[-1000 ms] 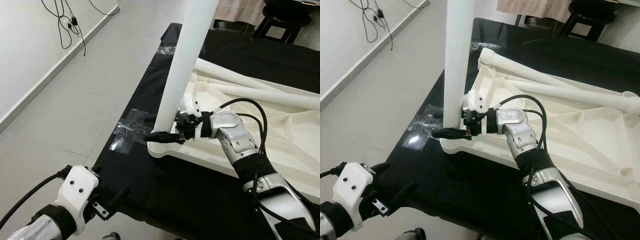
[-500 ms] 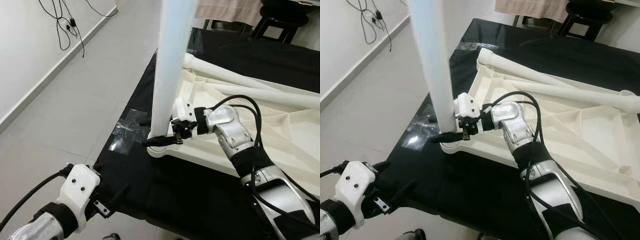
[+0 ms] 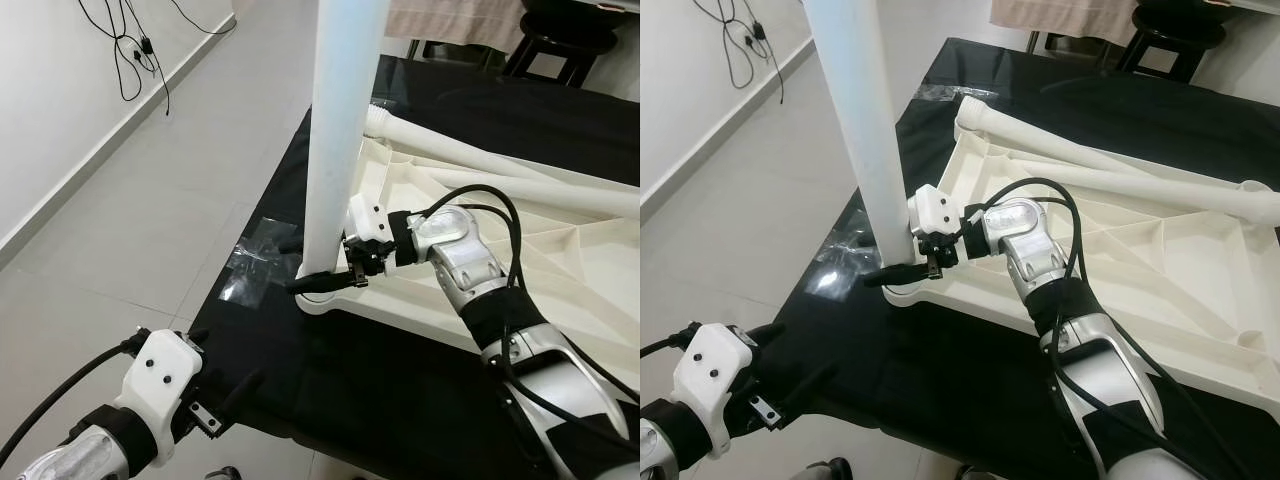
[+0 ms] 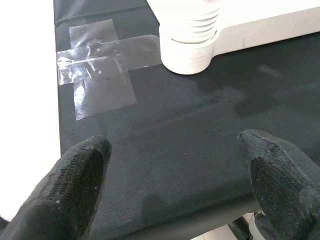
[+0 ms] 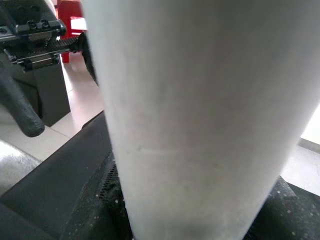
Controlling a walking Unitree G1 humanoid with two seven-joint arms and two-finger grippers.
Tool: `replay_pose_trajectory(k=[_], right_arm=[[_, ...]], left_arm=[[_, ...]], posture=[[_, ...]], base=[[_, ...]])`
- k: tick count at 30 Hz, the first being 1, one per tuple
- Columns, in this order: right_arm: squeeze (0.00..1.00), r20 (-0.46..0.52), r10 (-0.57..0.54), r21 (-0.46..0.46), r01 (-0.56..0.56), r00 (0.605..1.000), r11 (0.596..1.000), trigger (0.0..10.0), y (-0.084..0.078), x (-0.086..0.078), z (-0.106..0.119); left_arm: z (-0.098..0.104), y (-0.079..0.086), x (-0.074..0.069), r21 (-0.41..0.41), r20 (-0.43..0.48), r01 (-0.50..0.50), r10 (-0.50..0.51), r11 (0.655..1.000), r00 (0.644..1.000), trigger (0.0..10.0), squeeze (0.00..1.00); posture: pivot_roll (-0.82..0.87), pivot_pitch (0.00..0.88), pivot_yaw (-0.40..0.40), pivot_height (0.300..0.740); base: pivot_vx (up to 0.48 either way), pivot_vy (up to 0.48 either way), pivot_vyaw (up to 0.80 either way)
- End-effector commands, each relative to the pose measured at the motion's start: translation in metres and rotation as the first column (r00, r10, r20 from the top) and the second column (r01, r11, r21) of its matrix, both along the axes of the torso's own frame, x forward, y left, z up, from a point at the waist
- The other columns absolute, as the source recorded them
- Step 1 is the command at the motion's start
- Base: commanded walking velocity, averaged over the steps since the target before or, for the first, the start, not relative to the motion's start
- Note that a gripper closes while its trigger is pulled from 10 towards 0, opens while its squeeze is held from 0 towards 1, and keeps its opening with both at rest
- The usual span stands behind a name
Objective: Building children table
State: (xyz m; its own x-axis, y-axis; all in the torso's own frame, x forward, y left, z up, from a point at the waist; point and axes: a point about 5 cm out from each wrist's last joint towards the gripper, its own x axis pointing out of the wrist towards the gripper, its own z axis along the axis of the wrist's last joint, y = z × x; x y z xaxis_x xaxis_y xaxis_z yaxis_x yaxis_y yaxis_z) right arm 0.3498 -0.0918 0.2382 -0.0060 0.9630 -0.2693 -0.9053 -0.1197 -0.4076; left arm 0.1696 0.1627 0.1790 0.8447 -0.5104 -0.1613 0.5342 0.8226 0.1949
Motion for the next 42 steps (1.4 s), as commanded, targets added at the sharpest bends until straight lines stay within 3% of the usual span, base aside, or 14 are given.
replay_pose_trajectory(k=[1, 22, 30, 31, 36, 42], right_arm=[[0.0, -0.062, -0.021, -0.023, 0.02, 0.998, 1.0, 10.0, -0.003, 0.001, -0.011], [0.0, -0.096, -0.032, 0.046, 0.037, 0.995, 0.998, 10.0, 0.0, 0.001, -0.016], [0.0, -0.108, 0.018, 0.012, -0.017, 0.994, 1.0, 10.0, 0.0, -0.003, -0.019], [0.0, -0.089, 0.032, -0.042, -0.036, 0.995, 0.998, 10.0, 0.0, -0.003, -0.022], [0.0, -0.073, 0.031, -0.087, -0.038, 0.997, 0.996, 10.0, 0.001, -0.002, -0.025], [0.0, -0.106, 0.008, -0.047, -0.013, 0.994, 0.999, 10.0, 0.003, 0.005, -0.016]], left_arm=[[-0.007, -0.001, -0.001, 0.0, -0.03, 0.002, -0.002, 1.0, 1.0, 10.0, 0.0], [-0.006, 0.0, -0.001, 0.002, -0.022, 0.005, -0.005, 1.0, 1.0, 10.0, 0.0], [-0.005, 0.0, -0.003, 0.002, -0.022, 0.003, -0.003, 1.0, 1.0, 10.0, 0.0], [-0.005, 0.0, -0.004, 0.003, -0.024, 0.002, -0.002, 1.0, 1.0, 10.0, 0.0], [-0.005, 0.0, -0.004, 0.004, -0.027, 0.003, -0.003, 1.0, 1.0, 10.0, 0.0], [-0.005, 0.001, -0.005, 0.005, -0.03, 0.003, -0.003, 1.0, 1.0, 10.0, 0.0]], posture=[[0.07, 0.247, -0.05, 0.74], [0.1, 0.256, -0.043, 0.74], [0.11, 0.265, -0.047, 0.74], [0.11, 0.269, -0.046, 0.74], [0.11, 0.273, -0.046, 0.74], [0.12, 0.28, -0.046, 0.74]], base=[[0.0, 0.0, 0.0], [0.0, 0.0, 0.0], [0.0, 0.0, 0.0], [0.0, 0.0, 0.0], [0.0, 0.0, 0.0], [0.0, 0.0, 0.0]])
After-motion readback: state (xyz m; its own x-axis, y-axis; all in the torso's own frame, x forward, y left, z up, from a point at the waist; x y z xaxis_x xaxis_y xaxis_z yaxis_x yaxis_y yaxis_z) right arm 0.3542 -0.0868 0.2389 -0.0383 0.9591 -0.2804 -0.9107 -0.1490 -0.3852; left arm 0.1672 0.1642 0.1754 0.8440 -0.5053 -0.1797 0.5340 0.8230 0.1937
